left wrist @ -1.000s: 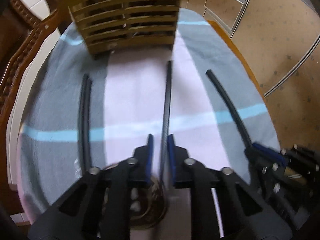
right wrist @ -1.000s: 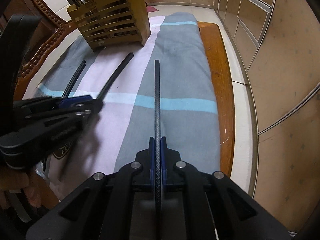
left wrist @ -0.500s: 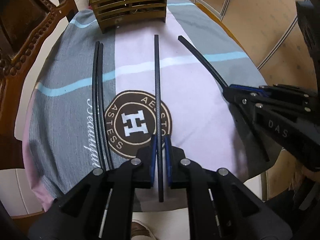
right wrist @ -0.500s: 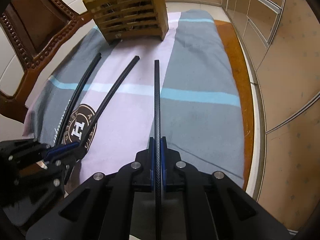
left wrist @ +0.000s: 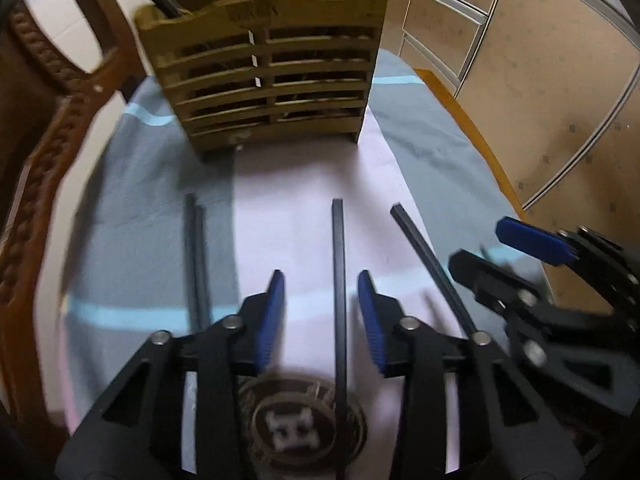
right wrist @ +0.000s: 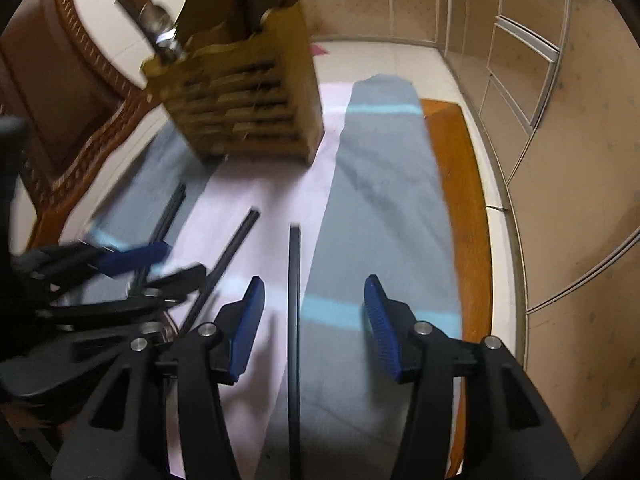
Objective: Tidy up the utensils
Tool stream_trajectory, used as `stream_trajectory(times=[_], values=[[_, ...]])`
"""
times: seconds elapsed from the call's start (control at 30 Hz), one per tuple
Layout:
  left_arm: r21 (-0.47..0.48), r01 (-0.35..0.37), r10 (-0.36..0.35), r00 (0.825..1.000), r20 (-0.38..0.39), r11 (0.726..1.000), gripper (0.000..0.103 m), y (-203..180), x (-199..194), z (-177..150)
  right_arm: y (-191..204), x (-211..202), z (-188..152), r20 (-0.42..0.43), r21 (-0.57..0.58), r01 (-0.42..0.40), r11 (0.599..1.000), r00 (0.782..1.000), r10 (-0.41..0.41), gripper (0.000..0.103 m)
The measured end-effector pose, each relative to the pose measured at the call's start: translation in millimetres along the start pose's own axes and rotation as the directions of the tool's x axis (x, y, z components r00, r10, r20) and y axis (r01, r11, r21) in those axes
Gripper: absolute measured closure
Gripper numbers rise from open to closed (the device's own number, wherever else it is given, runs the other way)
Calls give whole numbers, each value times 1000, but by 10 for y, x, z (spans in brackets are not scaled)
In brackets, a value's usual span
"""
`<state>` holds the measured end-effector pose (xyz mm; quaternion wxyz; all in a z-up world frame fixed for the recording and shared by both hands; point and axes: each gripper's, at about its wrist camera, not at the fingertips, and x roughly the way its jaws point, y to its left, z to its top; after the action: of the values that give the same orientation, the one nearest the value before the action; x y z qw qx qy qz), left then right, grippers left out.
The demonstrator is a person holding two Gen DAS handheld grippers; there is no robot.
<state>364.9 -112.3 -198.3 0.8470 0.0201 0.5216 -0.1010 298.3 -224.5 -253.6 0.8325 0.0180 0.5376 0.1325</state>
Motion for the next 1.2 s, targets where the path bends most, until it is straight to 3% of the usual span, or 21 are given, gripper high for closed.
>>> stream_trajectory(times=[0.17,0.27,0.4,0.53,0.7,0.93,1.03,1.2], values=[[27,-13,14,1000,-17,1000,81,-51,273,175,-56,38,64,-3,-25,55,998,998,-55,52],[7,17,-17,999,-29,1000,97,-19,322,263,-88,106,68,-22,-27,53,998,998,-54,52],[-32,70,-70,998,0,997,97,119,324,300,-12,167,99,-19,-50,39,998,999,-40,52],[-59,91,-85,991,107,994,97,272,-86,353,106,257,168,-14,-67,19,998,1000,-20,52],[-70,113,-91,961,262,991,97,408,-780,382,256,424,288,-17,-92,21,996,1000,-23,53],[-55,105,-73,906,416,993,97,512,-1456,354,320,623,333,-70,-122,42,992,996,-50,96],[-43,99,-69,889,453,994,97,496,-1645,291,322,541,332,-44,-101,33,994,998,-38,96],[-22,63,-45,877,479,998,97,565,-1873,216,362,51,364,62,-95,19,995,998,-13,96]])
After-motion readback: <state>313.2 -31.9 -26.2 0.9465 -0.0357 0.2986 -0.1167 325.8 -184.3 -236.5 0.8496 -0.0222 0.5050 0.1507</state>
